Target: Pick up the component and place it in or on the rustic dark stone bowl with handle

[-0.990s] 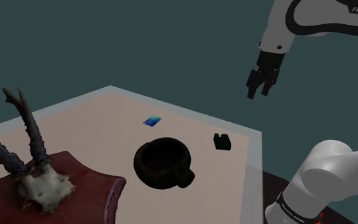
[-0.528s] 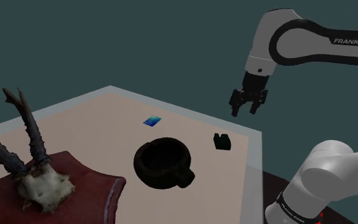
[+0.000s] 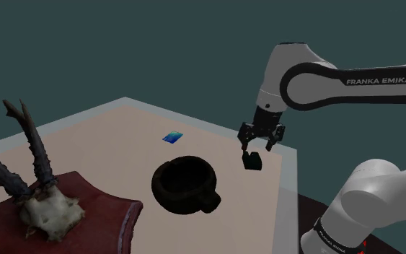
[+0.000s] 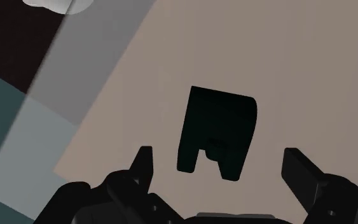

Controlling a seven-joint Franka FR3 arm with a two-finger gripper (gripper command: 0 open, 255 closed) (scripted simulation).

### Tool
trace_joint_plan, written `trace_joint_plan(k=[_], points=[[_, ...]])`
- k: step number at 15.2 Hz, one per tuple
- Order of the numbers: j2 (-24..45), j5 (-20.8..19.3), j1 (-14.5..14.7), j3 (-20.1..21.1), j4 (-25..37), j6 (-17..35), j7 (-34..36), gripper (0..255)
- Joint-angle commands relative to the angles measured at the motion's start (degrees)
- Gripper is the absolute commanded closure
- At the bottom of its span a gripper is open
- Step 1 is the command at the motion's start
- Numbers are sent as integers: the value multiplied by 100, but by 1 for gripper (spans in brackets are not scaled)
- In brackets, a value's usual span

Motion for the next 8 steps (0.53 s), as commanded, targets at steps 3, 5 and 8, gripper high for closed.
trace_joint_plan(k=[3,5,8], points=[[107,91,6,114,-273,399,74,0],[153,124,17,151,-399,572,70,0],[195,151,26,182,-497,710,66,0]])
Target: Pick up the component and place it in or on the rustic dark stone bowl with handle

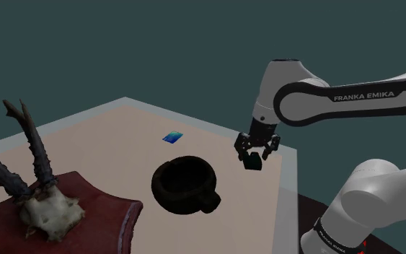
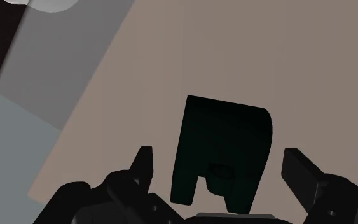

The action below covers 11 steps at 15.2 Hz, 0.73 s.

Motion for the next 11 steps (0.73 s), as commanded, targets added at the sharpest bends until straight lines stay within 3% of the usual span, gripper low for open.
trace_joint_plan(k=[1,6,7,11], points=[[25,7,0,11,-18,45,1,0],[24,6,0,10,-17,43,1,0],[24,6,0,10,-17,43,1,255],[25,6,-1,11,-17,44,1,255]])
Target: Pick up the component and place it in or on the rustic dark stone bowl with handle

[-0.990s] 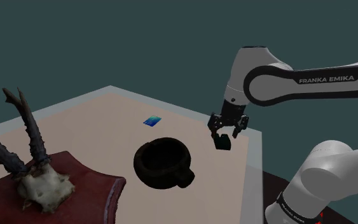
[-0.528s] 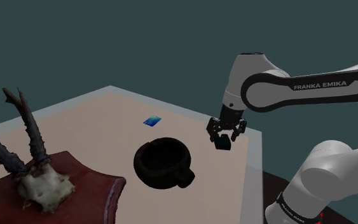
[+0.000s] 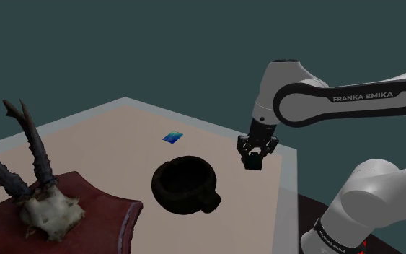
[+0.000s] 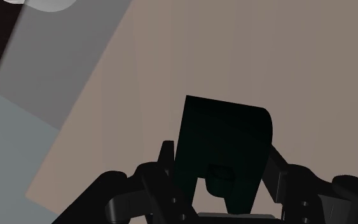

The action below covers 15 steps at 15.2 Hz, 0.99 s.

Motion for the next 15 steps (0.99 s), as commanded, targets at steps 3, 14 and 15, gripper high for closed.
trace_joint_plan(k=[3,14,15], points=[[2,0,0,1,-1,-2,0,255],[-151,-142,-51,-152,598,-751,28,255],[-159,-156,-57,-168,669,-830,31,255]])
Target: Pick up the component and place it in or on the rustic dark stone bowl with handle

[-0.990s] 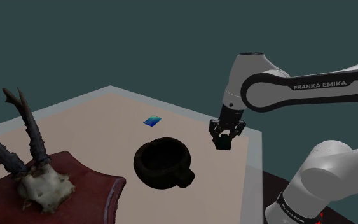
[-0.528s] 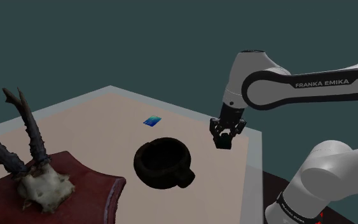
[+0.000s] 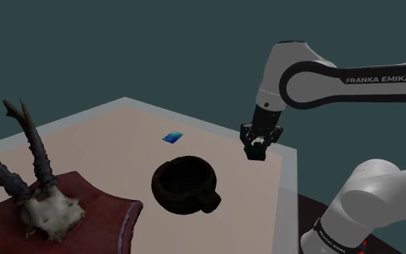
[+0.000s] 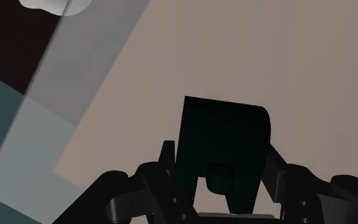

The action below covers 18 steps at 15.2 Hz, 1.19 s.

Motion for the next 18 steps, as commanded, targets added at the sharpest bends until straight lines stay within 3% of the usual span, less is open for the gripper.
trace_joint_plan(k=[1,18], points=[[-8,-37,-18,-37,177,-185,6,255],[61,-223,-101,-226,1356,-1295,64,255]])
